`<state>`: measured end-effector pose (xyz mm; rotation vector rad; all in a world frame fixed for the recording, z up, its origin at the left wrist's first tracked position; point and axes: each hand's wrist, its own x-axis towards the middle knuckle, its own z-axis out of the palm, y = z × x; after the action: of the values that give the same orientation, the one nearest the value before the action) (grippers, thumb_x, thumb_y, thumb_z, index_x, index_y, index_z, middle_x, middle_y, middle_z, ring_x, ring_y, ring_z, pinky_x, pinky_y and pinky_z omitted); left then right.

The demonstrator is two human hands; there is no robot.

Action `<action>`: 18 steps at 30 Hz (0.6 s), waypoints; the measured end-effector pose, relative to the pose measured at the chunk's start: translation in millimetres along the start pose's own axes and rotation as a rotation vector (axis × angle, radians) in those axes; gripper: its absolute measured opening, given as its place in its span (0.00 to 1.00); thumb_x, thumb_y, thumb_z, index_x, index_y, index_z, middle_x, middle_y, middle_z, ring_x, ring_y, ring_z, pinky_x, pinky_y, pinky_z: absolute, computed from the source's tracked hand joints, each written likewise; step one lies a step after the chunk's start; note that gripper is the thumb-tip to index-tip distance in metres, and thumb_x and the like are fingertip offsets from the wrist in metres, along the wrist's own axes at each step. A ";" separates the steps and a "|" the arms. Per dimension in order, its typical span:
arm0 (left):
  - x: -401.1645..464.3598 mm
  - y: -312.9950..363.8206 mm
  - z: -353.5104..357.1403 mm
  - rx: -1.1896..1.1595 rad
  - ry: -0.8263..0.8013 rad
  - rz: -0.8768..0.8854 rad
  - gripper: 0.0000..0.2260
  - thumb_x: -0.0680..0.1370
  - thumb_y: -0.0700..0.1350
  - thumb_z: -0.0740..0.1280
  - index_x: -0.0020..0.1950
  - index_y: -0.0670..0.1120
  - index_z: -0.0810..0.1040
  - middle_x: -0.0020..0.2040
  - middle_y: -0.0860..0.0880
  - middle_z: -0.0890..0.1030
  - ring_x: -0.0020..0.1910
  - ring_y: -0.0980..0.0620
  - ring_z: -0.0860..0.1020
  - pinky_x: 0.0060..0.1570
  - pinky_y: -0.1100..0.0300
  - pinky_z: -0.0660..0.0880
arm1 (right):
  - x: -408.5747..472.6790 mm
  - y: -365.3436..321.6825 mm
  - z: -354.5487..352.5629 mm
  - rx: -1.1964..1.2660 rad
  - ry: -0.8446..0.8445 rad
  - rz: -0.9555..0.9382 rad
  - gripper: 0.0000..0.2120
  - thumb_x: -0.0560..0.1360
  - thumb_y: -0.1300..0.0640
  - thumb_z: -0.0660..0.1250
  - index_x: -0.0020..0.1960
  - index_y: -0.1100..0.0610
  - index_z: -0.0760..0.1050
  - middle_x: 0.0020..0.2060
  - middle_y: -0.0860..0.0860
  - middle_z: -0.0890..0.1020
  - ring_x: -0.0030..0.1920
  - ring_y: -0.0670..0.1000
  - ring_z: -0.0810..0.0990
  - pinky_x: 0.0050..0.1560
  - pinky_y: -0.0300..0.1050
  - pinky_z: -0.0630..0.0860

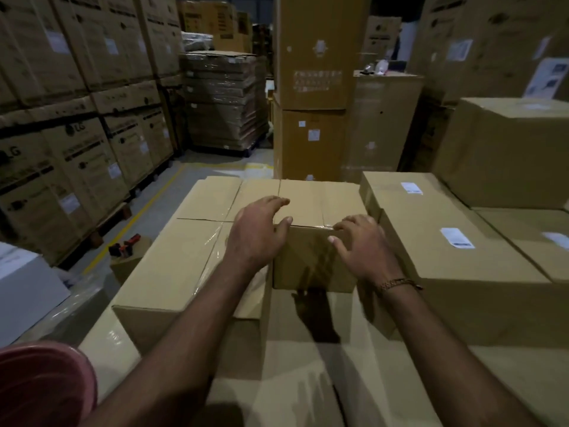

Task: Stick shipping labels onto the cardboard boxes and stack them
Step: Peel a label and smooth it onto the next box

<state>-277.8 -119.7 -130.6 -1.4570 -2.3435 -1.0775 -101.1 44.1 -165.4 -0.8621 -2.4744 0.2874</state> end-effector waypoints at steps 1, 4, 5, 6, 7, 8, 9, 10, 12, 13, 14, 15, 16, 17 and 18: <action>-4.4 8.8 -3.6 -0.006 0.007 0.003 0.19 0.82 0.51 0.69 0.74 0.51 0.78 0.72 0.51 0.79 0.70 0.49 0.76 0.71 0.43 0.73 | -9.6 -3.4 -6.2 -0.002 0.013 -0.003 0.16 0.83 0.45 0.67 0.66 0.51 0.81 0.64 0.48 0.79 0.68 0.50 0.72 0.71 0.53 0.70; -21.4 29.9 -7.3 -0.014 0.009 0.024 0.19 0.82 0.52 0.69 0.74 0.53 0.78 0.70 0.52 0.80 0.69 0.50 0.76 0.69 0.44 0.74 | -40.4 -7.0 -20.7 -0.034 0.085 -0.007 0.15 0.82 0.46 0.68 0.64 0.52 0.82 0.60 0.48 0.81 0.64 0.51 0.75 0.67 0.54 0.74; -28.8 35.7 -6.8 -0.011 0.000 0.037 0.19 0.83 0.52 0.69 0.73 0.53 0.78 0.70 0.53 0.81 0.68 0.51 0.77 0.68 0.45 0.75 | -51.2 -5.9 -24.3 -0.035 0.104 0.003 0.14 0.82 0.47 0.68 0.64 0.52 0.82 0.59 0.48 0.82 0.63 0.51 0.75 0.65 0.55 0.75; -36.4 40.6 -5.8 -0.010 -0.014 0.052 0.18 0.83 0.53 0.68 0.73 0.54 0.79 0.68 0.54 0.81 0.67 0.52 0.77 0.67 0.47 0.76 | -61.9 -3.5 -27.2 -0.036 0.118 0.017 0.14 0.82 0.47 0.68 0.64 0.52 0.82 0.58 0.48 0.82 0.62 0.51 0.76 0.65 0.55 0.75; -44.6 46.0 -4.5 -0.006 -0.028 0.066 0.17 0.83 0.53 0.68 0.72 0.54 0.79 0.67 0.54 0.82 0.65 0.52 0.78 0.65 0.49 0.76 | -73.0 0.1 -29.0 -0.039 0.126 0.031 0.14 0.81 0.47 0.68 0.64 0.52 0.82 0.58 0.48 0.82 0.62 0.51 0.76 0.64 0.55 0.76; -53.0 50.7 -2.2 0.000 -0.038 0.078 0.17 0.83 0.53 0.68 0.71 0.54 0.80 0.65 0.54 0.83 0.64 0.52 0.79 0.63 0.50 0.77 | -84.3 4.7 -30.7 -0.045 0.127 0.039 0.14 0.81 0.48 0.68 0.64 0.52 0.82 0.57 0.48 0.82 0.61 0.51 0.76 0.63 0.55 0.76; -61.7 55.3 0.6 0.010 -0.046 0.088 0.16 0.83 0.53 0.68 0.70 0.54 0.80 0.65 0.54 0.83 0.63 0.52 0.79 0.62 0.50 0.77 | -95.4 9.3 -32.9 -0.052 0.126 0.039 0.14 0.81 0.48 0.68 0.63 0.52 0.82 0.57 0.48 0.83 0.60 0.52 0.77 0.63 0.55 0.76; -70.1 60.4 3.9 0.016 -0.054 0.093 0.16 0.83 0.53 0.68 0.70 0.54 0.81 0.65 0.54 0.83 0.63 0.52 0.79 0.61 0.49 0.78 | -106.2 14.6 -35.8 -0.055 0.123 0.037 0.13 0.81 0.48 0.68 0.62 0.52 0.82 0.56 0.48 0.83 0.60 0.52 0.77 0.62 0.55 0.75; -86.5 71.2 10.9 0.012 -0.071 0.086 0.16 0.83 0.53 0.68 0.70 0.53 0.81 0.66 0.54 0.83 0.64 0.52 0.79 0.62 0.48 0.78 | -126.6 25.1 -43.6 -0.049 0.119 0.049 0.12 0.81 0.49 0.68 0.62 0.52 0.82 0.55 0.48 0.83 0.59 0.52 0.77 0.61 0.54 0.75; -93.7 77.1 14.3 0.009 -0.079 0.080 0.16 0.83 0.53 0.68 0.70 0.54 0.81 0.66 0.55 0.83 0.65 0.53 0.79 0.61 0.48 0.78 | -135.8 30.5 -47.8 -0.042 0.122 0.058 0.12 0.81 0.49 0.68 0.61 0.52 0.82 0.55 0.48 0.83 0.59 0.52 0.77 0.61 0.53 0.75; -100.7 85.0 17.8 0.011 -0.083 0.079 0.16 0.83 0.53 0.68 0.70 0.54 0.81 0.66 0.55 0.83 0.65 0.53 0.80 0.61 0.49 0.79 | -145.8 37.2 -53.0 -0.038 0.125 0.065 0.12 0.81 0.49 0.68 0.61 0.51 0.82 0.55 0.48 0.83 0.58 0.52 0.77 0.60 0.53 0.75; -107.1 94.5 21.4 0.018 -0.084 0.080 0.16 0.83 0.53 0.68 0.71 0.54 0.80 0.66 0.54 0.83 0.65 0.53 0.80 0.61 0.49 0.79 | -155.6 45.4 -58.9 -0.037 0.127 0.069 0.11 0.81 0.49 0.68 0.61 0.51 0.82 0.55 0.48 0.83 0.58 0.52 0.78 0.59 0.53 0.75; -113.0 105.4 24.9 0.028 -0.080 0.082 0.17 0.83 0.53 0.68 0.71 0.54 0.80 0.66 0.54 0.83 0.65 0.53 0.80 0.61 0.48 0.79 | -165.4 55.1 -65.7 -0.037 0.126 0.071 0.12 0.81 0.49 0.68 0.61 0.51 0.82 0.55 0.48 0.83 0.58 0.52 0.78 0.59 0.53 0.75; -118.0 117.9 28.4 0.033 -0.070 0.081 0.17 0.83 0.53 0.68 0.71 0.54 0.80 0.66 0.54 0.83 0.65 0.53 0.80 0.61 0.47 0.79 | -174.7 66.1 -73.8 -0.039 0.127 0.069 0.12 0.81 0.49 0.68 0.61 0.51 0.82 0.55 0.48 0.83 0.59 0.52 0.77 0.58 0.52 0.74; -122.2 130.5 31.9 0.034 -0.058 0.080 0.17 0.83 0.53 0.68 0.71 0.54 0.80 0.66 0.54 0.83 0.64 0.53 0.80 0.60 0.47 0.80 | -183.1 78.2 -83.0 -0.039 0.131 0.066 0.12 0.81 0.49 0.68 0.62 0.51 0.82 0.56 0.48 0.82 0.59 0.52 0.77 0.58 0.51 0.74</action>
<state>-100.2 -151.4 -151.1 -1.5755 -2.3085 -0.9830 106.5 -7.4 -193.0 -0.9489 -2.3410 0.1989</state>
